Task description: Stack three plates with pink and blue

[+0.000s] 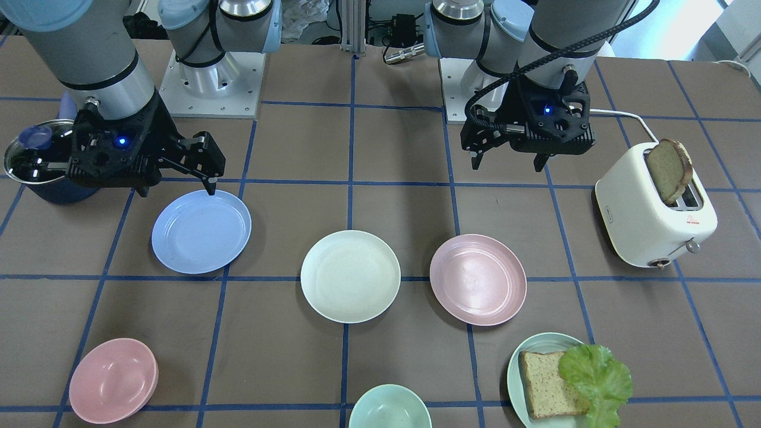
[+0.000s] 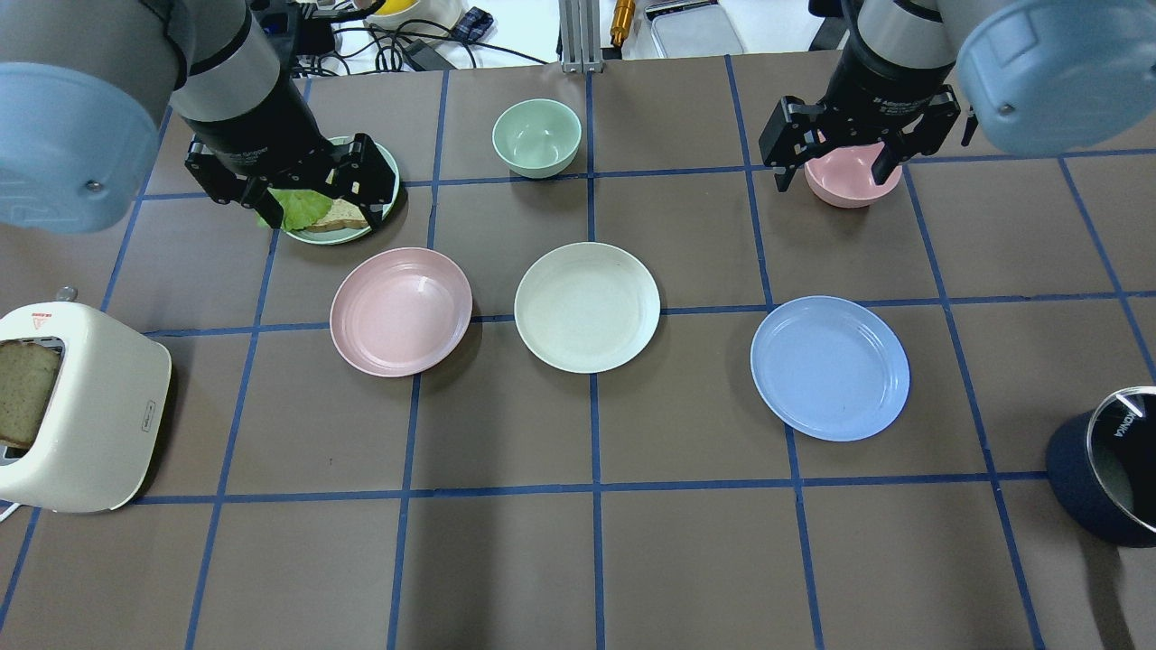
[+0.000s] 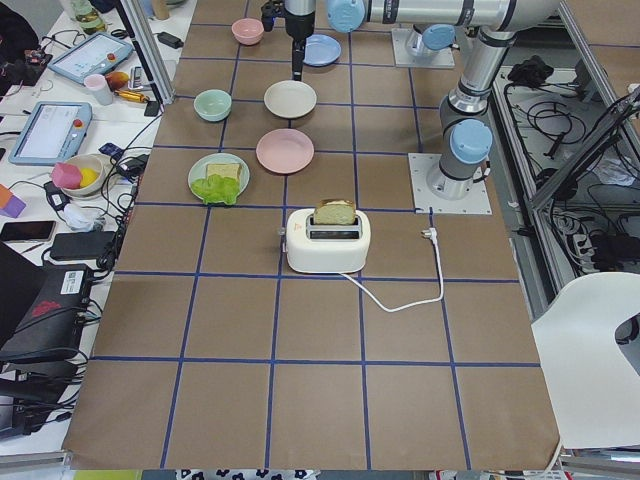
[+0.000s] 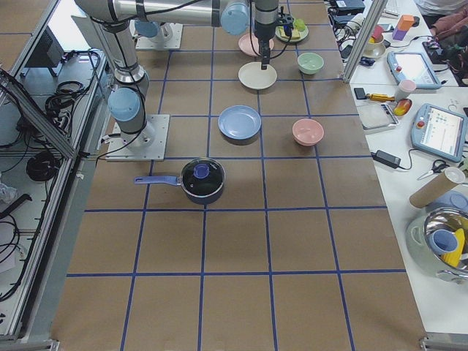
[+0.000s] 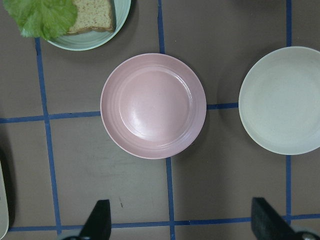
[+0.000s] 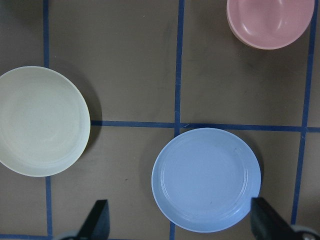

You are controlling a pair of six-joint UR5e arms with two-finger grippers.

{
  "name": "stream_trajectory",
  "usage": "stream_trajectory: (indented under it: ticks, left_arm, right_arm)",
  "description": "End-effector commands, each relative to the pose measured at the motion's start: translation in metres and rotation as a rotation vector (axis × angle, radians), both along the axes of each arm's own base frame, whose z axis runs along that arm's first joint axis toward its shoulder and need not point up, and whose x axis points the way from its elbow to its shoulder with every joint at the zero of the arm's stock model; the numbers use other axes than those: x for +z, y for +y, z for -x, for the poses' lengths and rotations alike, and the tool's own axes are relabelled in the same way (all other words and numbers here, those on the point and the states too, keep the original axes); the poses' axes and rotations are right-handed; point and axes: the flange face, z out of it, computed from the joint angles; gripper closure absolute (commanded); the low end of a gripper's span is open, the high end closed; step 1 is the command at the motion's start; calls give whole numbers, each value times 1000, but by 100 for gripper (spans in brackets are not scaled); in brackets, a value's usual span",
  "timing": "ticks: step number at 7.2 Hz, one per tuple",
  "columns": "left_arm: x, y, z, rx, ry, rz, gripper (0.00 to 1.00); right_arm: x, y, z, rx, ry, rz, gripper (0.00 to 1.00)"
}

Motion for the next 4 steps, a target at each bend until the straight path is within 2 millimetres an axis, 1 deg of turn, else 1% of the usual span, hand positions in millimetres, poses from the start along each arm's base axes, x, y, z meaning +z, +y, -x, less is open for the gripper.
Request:
stream_trajectory:
  ticks: [1, 4]
  left_arm:
    - [1, 0, -2, 4, 1, -1, 0]
    - [1, 0, -1, 3, -2, 0, 0]
  right_arm:
    - [-1, 0, 0, -26, -5, -1, 0]
    - [-2, -1, -1, -26, -11, -1, 0]
